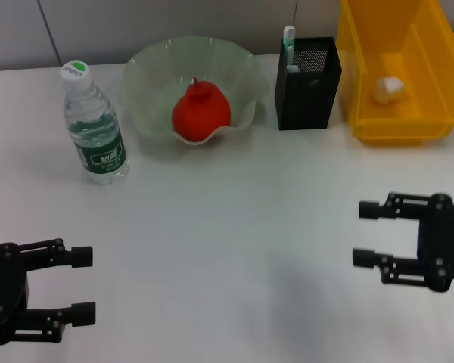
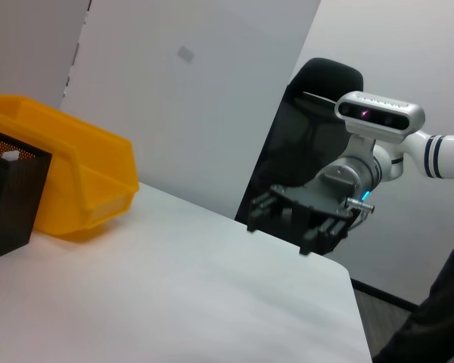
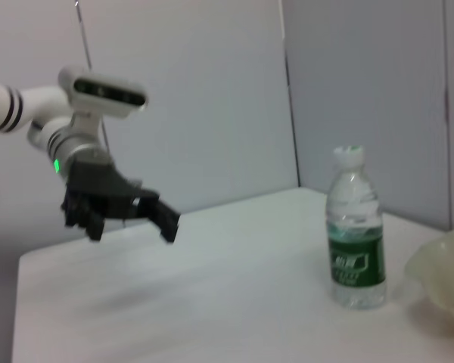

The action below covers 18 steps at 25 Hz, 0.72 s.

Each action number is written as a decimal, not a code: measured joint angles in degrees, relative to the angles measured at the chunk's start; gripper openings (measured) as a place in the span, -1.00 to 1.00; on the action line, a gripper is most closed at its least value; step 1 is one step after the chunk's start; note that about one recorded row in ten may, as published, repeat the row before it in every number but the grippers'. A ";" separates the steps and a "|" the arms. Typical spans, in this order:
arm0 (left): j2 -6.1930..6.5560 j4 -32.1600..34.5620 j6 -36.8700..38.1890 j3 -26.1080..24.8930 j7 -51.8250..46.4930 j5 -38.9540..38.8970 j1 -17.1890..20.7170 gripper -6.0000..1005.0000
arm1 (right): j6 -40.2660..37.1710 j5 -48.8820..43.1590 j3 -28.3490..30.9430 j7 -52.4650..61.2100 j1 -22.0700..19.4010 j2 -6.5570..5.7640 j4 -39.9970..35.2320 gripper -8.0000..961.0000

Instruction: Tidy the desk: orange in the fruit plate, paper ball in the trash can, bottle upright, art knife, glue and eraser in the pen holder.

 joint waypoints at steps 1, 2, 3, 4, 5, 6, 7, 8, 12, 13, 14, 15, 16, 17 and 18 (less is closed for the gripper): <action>0.00 0.00 0.00 0.00 0.00 0.00 0.00 0.66 | 0.01 -0.45 -0.06 -0.10 0.02 0.07 0.06 0.40; 0.57 -0.08 0.18 0.35 -0.55 0.12 -1.04 0.66 | 0.07 -1.17 -0.27 -0.40 0.19 0.19 0.73 0.40; 0.57 -0.08 0.18 0.35 -0.55 0.12 -1.04 0.66 | 0.07 -1.17 -0.27 -0.40 0.19 0.19 0.73 0.40; 0.62 -0.09 0.19 0.35 -0.55 0.14 -1.27 0.66 | 0.09 -1.20 -0.27 -0.57 0.37 0.19 1.22 0.40; 0.63 -0.06 0.15 0.36 -0.56 0.23 -1.49 0.66 | 0.09 -1.24 -0.26 -0.68 0.59 0.20 1.68 0.40; 0.63 0.00 0.07 0.37 -0.57 0.44 -1.60 0.66 | 0.09 -1.26 -0.27 -0.81 0.95 0.20 2.15 0.40; 0.63 0.00 0.07 0.37 -0.57 0.44 -1.60 0.66 | 0.08 -1.67 -0.20 -0.92 1.82 0.18 3.40 0.40; 0.64 0.04 -0.03 0.38 -0.58 0.80 -1.77 0.66 | 0.08 -1.67 -0.20 -0.92 1.82 0.18 3.40 0.40; 0.50 0.14 -0.12 0.37 -0.59 1.75 -2.35 0.66 | 0.47 -2.98 -0.18 -1.28 3.78 0.20 5.54 0.40; 0.50 0.14 -0.12 0.37 -0.59 1.75 -2.35 0.66 | 0.47 -2.98 -0.18 -1.28 3.78 0.20 5.54 0.40; 0.47 0.17 -0.14 0.37 -0.59 1.82 -2.38 0.66 | 0.53 -3.23 -0.10 -1.42 4.17 0.21 6.06 0.40; 0.47 0.17 -0.14 0.37 -0.59 1.82 -2.38 0.66 | 0.58 -3.37 0.01 -1.49 4.33 0.21 6.30 0.40; 0.42 0.18 -0.16 0.38 -0.59 1.86 -2.41 0.66 | 0.67 -3.50 0.13 -1.58 4.51 0.22 6.55 0.40; 0.34 0.19 -0.20 0.38 -0.59 1.95 -2.46 0.66 | 0.87 -3.57 0.16 -1.63 4.74 0.22 6.87 0.40; 0.34 0.19 -0.20 0.38 -0.59 1.95 -2.46 0.66 | 0.87 -3.57 0.16 -1.63 4.74 0.22 6.87 0.40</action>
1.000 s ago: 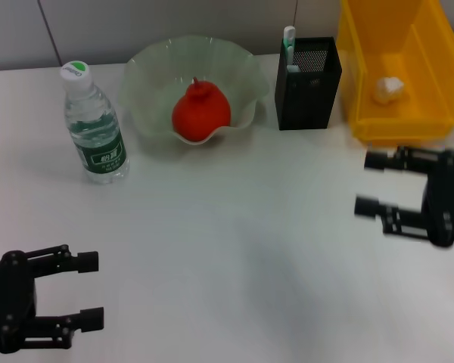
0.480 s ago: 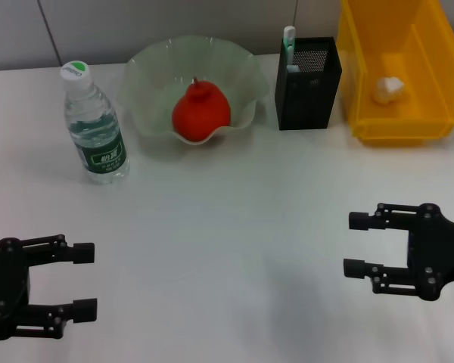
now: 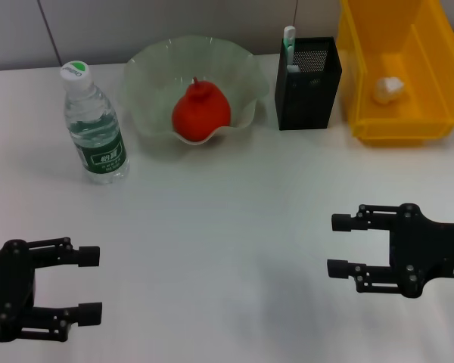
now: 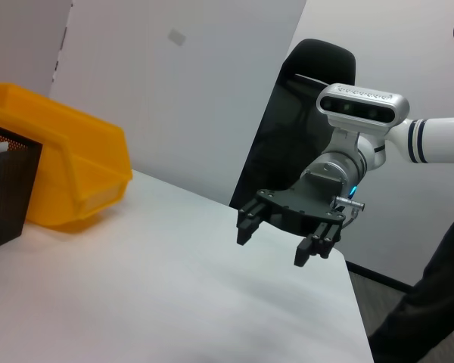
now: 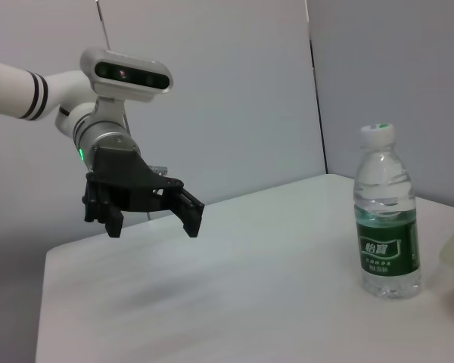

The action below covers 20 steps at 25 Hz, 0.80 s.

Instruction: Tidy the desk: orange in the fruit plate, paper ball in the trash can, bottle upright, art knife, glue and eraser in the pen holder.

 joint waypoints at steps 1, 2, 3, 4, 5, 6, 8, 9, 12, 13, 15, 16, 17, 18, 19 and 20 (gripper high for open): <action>-0.04 -0.02 -0.04 -0.01 0.01 0.22 0.00 0.66 | 0.13 -0.01 0.00 -0.02 0.16 -0.01 0.20 0.40; -0.04 -0.02 -0.04 -0.01 0.01 0.22 0.00 0.66 | 0.33 -0.02 0.01 -0.04 0.25 -0.01 0.36 0.40; -0.11 -0.10 -0.13 -0.01 0.07 0.47 0.00 0.66 | 0.44 -0.03 0.02 -0.07 0.34 -0.01 0.47 0.40; -0.21 -0.23 -0.26 -0.06 0.17 0.69 0.00 0.66 | 0.55 -0.03 0.02 -0.09 0.40 0.00 0.53 0.40; -0.27 -0.28 -0.35 -0.10 0.17 0.74 0.00 0.66 | 0.63 -0.04 0.04 -0.10 0.41 0.00 0.54 0.40; -0.28 -0.29 -0.39 -0.11 0.16 0.76 0.00 0.66 | 0.74 -0.04 0.04 -0.10 0.44 0.02 0.56 0.40; -0.31 -0.24 -0.39 -0.12 0.09 0.78 0.03 0.66 | 1.04 -0.04 -0.04 -0.12 0.50 0.02 0.66 0.40; -0.32 -0.24 -0.39 -0.11 0.08 0.78 0.04 0.66 | 1.17 -0.04 -0.26 -0.13 0.57 0.03 0.84 0.40; -0.36 -0.25 -0.39 -0.04 0.04 0.78 0.05 0.66 | 1.19 -0.04 -0.39 -0.14 0.79 0.03 1.21 0.40; -0.38 -0.33 -0.42 -0.03 0.03 0.78 0.04 0.66 | 1.19 -0.04 -0.38 -0.14 0.94 0.03 1.52 0.40; -0.38 -0.31 -0.44 -0.07 0.02 0.79 0.06 0.66 | 1.19 -0.04 -0.20 -0.14 1.16 0.03 1.95 0.40; -0.41 -0.28 -0.46 -0.13 0.02 0.78 0.12 0.66 | 1.19 -0.04 -0.12 -0.14 1.21 0.03 2.04 0.40; -0.41 -0.28 -0.46 -0.13 0.02 0.78 0.12 0.66 | 1.19 -0.04 -0.07 -0.14 1.21 0.03 2.09 0.40; -0.46 -0.26 -0.49 -0.25 0.01 0.78 0.22 0.66 | 1.20 -0.04 -0.07 -0.14 1.22 0.03 2.10 0.40; -0.46 -0.29 -0.49 -0.26 0.00 0.79 0.22 0.66 | 1.20 -0.04 -0.13 -0.14 1.23 0.03 2.11 0.40; -0.47 -0.33 -0.49 -0.25 0.00 0.78 0.23 0.66 | 1.20 -0.04 -0.13 -0.14 1.23 0.03 2.11 0.40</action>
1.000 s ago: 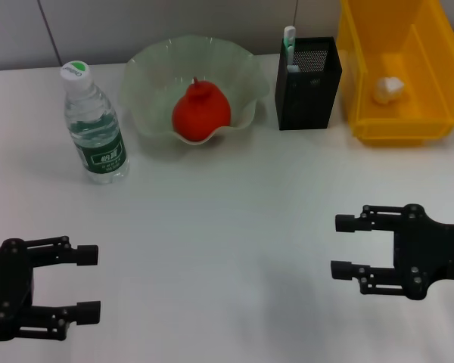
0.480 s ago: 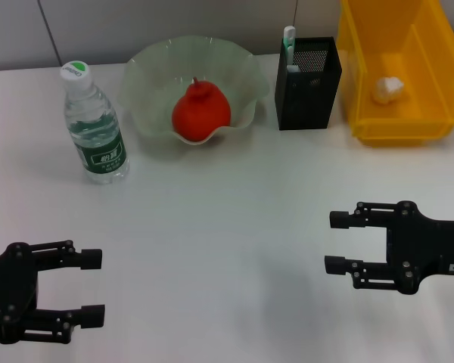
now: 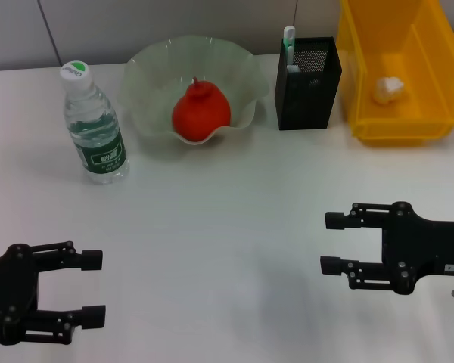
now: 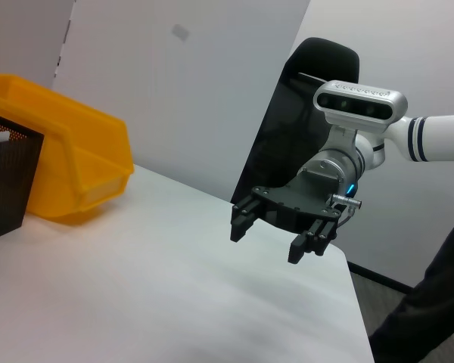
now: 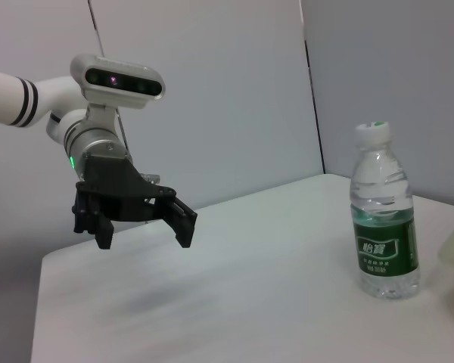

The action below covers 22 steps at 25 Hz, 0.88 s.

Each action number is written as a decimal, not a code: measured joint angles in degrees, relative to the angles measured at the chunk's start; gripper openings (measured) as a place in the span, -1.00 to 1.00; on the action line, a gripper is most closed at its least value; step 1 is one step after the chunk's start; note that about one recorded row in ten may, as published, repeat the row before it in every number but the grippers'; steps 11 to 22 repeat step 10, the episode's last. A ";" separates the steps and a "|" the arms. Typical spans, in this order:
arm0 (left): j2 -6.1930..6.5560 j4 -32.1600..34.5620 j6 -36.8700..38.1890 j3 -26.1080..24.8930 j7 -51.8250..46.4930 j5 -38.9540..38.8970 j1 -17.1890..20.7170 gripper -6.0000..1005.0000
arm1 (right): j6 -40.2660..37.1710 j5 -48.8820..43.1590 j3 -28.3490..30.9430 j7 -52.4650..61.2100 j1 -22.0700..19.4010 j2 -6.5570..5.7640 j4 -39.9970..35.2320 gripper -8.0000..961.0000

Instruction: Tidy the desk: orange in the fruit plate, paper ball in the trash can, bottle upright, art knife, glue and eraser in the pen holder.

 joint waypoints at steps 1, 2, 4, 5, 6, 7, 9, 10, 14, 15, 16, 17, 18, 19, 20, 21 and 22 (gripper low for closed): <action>-0.02 -0.02 0.00 0.05 0.00 0.00 0.02 0.66 | 0.00 0.00 -0.08 0.00 0.00 0.00 0.04 0.40; -0.06 -0.03 0.00 0.16 0.00 0.00 0.06 0.66 | 0.00 0.00 -0.18 0.00 0.00 0.00 0.10 0.40; -0.09 -0.04 0.00 0.22 0.00 -0.01 0.10 0.66 | -0.01 0.00 -0.20 -0.32 0.03 0.00 0.46 0.40; -0.12 -0.05 0.00 0.23 0.00 -0.01 0.13 0.66 | -0.01 0.00 -0.20 -0.32 0.03 0.00 0.46 0.40; -0.12 -0.06 0.00 0.24 0.00 -0.01 0.15 0.66 | -0.02 0.00 -0.13 -0.45 0.05 0.00 0.56 0.40; -0.12 -0.07 0.00 0.24 0.02 -0.01 0.17 0.66 | -0.04 0.00 -0.07 -0.52 0.07 0.00 0.60 0.40; -0.18 -0.09 0.00 0.24 0.22 -0.03 0.28 0.66 | -0.05 0.01 0.05 -0.76 0.08 -0.01 0.79 0.40; -0.18 -0.09 0.00 0.24 0.22 -0.03 0.28 0.66 | -0.05 0.01 0.05 -0.76 0.08 -0.01 0.79 0.40; -0.18 -0.09 0.00 0.24 0.22 -0.03 0.28 0.66 | -0.05 0.01 0.05 -0.76 0.08 -0.01 0.79 0.40; -0.18 -0.09 0.00 0.24 0.22 -0.03 0.28 0.66 | -0.05 0.01 0.05 -0.76 0.08 -0.01 0.79 0.40; -0.18 -0.09 0.00 0.24 0.22 -0.03 0.28 0.66 | -0.05 0.01 0.05 -0.76 0.08 -0.01 0.79 0.40; -0.18 -0.09 0.00 0.24 0.22 -0.03 0.28 0.66 | -0.05 0.01 0.05 -0.76 0.08 -0.01 0.79 0.40; -0.18 -0.09 0.00 0.24 0.22 -0.03 0.28 0.66 | -0.05 0.01 0.05 -0.76 0.08 -0.01 0.79 0.40; -0.18 -0.09 0.00 0.24 0.22 -0.03 0.28 0.66 | -0.05 0.01 0.05 -0.76 0.08 -0.01 0.79 0.40; -0.18 -0.09 0.00 0.24 0.22 -0.03 0.28 0.66 | -0.05 0.01 0.05 -0.76 0.08 -0.01 0.79 0.40; -0.18 -0.09 0.00 0.24 0.22 -0.03 0.28 0.66 | -0.05 0.01 0.05 -0.76 0.08 -0.01 0.79 0.40; -0.18 -0.09 0.00 0.24 0.22 -0.03 0.28 0.66 | -0.05 0.01 0.05 -0.76 0.08 -0.01 0.79 0.40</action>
